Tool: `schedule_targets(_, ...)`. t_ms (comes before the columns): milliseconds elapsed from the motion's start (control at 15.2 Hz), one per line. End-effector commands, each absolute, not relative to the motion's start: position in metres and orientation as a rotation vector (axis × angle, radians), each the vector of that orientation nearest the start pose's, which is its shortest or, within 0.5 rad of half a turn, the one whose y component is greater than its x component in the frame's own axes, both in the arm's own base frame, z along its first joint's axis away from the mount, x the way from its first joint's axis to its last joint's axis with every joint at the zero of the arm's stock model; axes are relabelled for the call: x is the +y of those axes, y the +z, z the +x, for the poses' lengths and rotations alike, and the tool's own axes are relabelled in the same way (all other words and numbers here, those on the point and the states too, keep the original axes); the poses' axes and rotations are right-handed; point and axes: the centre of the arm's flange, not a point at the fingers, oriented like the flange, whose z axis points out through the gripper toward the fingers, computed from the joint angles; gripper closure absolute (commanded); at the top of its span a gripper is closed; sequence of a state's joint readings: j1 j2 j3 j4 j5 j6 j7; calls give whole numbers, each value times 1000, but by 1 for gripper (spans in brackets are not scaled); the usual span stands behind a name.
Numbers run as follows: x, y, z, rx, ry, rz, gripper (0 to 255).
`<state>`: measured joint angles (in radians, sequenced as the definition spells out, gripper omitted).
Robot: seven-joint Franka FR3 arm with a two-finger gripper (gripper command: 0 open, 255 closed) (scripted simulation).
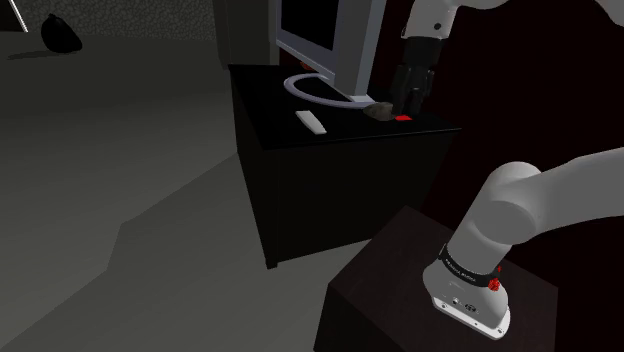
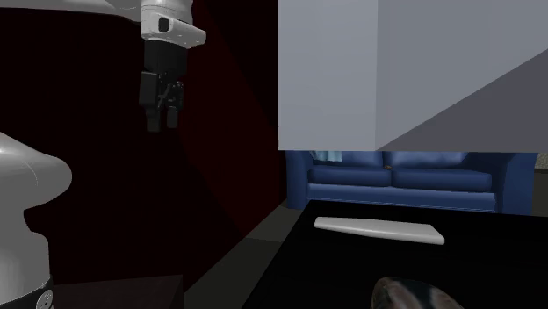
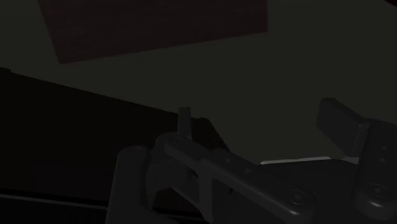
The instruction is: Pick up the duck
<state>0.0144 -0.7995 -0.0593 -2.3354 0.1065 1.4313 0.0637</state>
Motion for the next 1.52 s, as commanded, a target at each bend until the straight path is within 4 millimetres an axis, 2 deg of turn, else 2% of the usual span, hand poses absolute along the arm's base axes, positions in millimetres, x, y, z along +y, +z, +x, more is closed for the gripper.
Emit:
schedule_targets(0, -6, 593, 288, 118, 162, -2988, 0)
schedule_targets(330, -64, 575, 296, -117, 176, -3012, 0)
schedule_targets(726, -132, 554, 318, -403, 193, -3016, 0)
schedule_targets(1056, -184, 538, 345, -642, 205, -2999, 0)
schedule_targets(1452, -241, 519, 388, -930, 219, -2955, 0)
